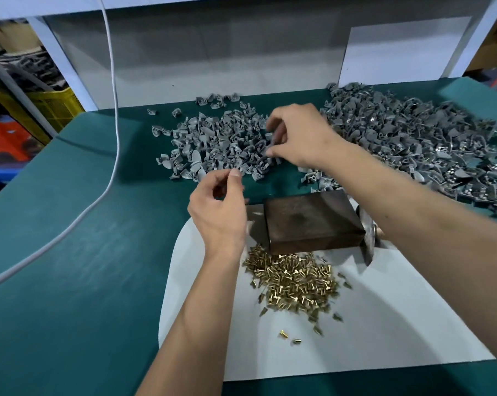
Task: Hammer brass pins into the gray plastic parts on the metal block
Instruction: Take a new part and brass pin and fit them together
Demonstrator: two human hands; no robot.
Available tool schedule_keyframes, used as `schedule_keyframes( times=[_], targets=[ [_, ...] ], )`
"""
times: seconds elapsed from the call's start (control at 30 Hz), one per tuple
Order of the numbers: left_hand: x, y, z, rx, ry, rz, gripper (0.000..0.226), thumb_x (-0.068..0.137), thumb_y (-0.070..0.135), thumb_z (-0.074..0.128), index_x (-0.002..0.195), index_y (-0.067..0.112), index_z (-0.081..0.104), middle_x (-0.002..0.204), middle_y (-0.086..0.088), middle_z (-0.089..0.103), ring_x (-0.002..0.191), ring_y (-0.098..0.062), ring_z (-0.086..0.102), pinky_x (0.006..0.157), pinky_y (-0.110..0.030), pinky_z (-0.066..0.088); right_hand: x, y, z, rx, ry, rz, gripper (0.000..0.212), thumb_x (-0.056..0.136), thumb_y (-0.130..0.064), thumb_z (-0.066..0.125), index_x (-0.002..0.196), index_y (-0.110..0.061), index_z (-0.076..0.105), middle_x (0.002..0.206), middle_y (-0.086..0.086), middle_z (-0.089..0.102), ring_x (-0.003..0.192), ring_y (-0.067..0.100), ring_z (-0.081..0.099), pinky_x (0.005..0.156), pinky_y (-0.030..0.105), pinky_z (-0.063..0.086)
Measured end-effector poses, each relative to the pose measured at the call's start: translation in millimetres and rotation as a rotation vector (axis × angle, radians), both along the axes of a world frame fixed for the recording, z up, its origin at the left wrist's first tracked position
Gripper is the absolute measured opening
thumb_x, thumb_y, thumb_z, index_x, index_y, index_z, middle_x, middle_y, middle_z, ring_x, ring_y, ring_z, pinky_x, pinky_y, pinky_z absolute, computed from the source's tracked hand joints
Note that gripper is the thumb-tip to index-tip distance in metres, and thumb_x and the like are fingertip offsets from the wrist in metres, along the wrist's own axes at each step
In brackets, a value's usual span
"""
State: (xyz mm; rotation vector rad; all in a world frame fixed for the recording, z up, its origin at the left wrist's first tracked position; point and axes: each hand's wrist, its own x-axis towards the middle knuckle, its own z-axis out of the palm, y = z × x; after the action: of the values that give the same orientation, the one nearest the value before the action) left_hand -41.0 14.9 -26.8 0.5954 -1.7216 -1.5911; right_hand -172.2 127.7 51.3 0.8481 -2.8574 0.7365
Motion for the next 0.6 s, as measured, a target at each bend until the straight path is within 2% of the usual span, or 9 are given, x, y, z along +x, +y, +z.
schedule_keyframes(
  times=[0.07,0.13,0.27,0.33,0.4,0.47,0.53,0.6],
  targets=[
    [-1,-1,1,0.095,0.047,-0.136,0.013,0.099,0.022,0.067,0.093,0.016,0.076,0.078,-0.004,0.076,0.062,-0.018,0.070,0.059,-0.031,0.059,34,-1,2,-0.106,-0.008,0.167,0.040,0.075,-0.015,0.088,0.110,-0.020,0.070,0.085,-0.008,0.075,0.077,0.004,0.069,0.080,0.023,0.057],
    [1,-2,3,0.174,0.083,-0.263,0.011,0.099,0.016,0.066,0.098,0.014,0.077,0.077,-0.006,0.075,0.061,-0.019,0.068,0.059,-0.029,0.058,61,0,-2,-0.128,0.012,0.269,0.037,0.075,-0.010,0.082,0.107,-0.021,0.069,0.086,-0.009,0.073,0.076,0.001,0.066,0.075,0.017,0.054],
    [6,-8,3,0.291,0.141,-0.314,0.012,0.093,0.002,0.069,0.102,0.004,0.078,0.091,-0.012,0.079,0.081,-0.023,0.073,0.074,-0.035,0.062,95,10,-11,-0.116,0.103,0.239,0.041,0.080,-0.014,0.083,0.116,-0.021,0.064,0.107,-0.005,0.070,0.096,0.010,0.064,0.091,0.026,0.053],
    [7,-9,3,0.315,0.168,-0.268,0.009,0.091,0.004,0.073,0.099,0.003,0.077,0.087,-0.009,0.079,0.077,-0.022,0.073,0.071,-0.035,0.060,114,17,-12,-0.088,0.173,0.259,0.036,0.083,-0.018,0.082,0.114,-0.023,0.063,0.110,-0.006,0.064,0.093,0.008,0.059,0.091,0.025,0.051],
    [7,-10,1,0.308,0.183,-0.218,0.006,0.091,0.004,0.074,0.097,0.003,0.076,0.080,-0.005,0.078,0.068,-0.018,0.069,0.067,-0.032,0.057,131,22,-8,-0.007,0.100,0.405,0.019,0.085,-0.021,0.080,0.100,-0.025,0.069,0.095,-0.011,0.063,0.078,0.003,0.056,0.080,0.022,0.051],
    [6,-10,-1,0.268,0.172,-0.203,0.009,0.092,0.006,0.073,0.100,0.001,0.075,0.080,-0.004,0.078,0.060,-0.014,0.064,0.059,-0.027,0.053,146,28,-6,0.159,-0.018,0.571,0.011,0.082,-0.029,0.083,0.088,-0.027,0.074,0.075,-0.017,0.059,0.066,0.000,0.052,0.066,0.016,0.043],
    [5,-11,-3,0.250,0.159,-0.193,0.011,0.093,0.006,0.073,0.101,0.000,0.075,0.080,-0.004,0.078,0.056,-0.013,0.064,0.056,-0.022,0.051,156,35,-4,0.239,-0.114,0.659,0.019,0.076,-0.038,0.086,0.088,-0.028,0.075,0.069,-0.018,0.057,0.065,-0.002,0.053,0.060,0.012,0.038],
    [4,-11,-4,0.283,0.180,-0.193,0.009,0.092,0.004,0.074,0.100,0.001,0.075,0.081,-0.006,0.078,0.058,-0.014,0.066,0.058,-0.022,0.052,164,42,-6,0.247,-0.182,0.691,0.027,0.071,-0.044,0.089,0.089,-0.030,0.074,0.074,-0.015,0.062,0.071,0.001,0.058,0.064,0.019,0.047]
  ],
)
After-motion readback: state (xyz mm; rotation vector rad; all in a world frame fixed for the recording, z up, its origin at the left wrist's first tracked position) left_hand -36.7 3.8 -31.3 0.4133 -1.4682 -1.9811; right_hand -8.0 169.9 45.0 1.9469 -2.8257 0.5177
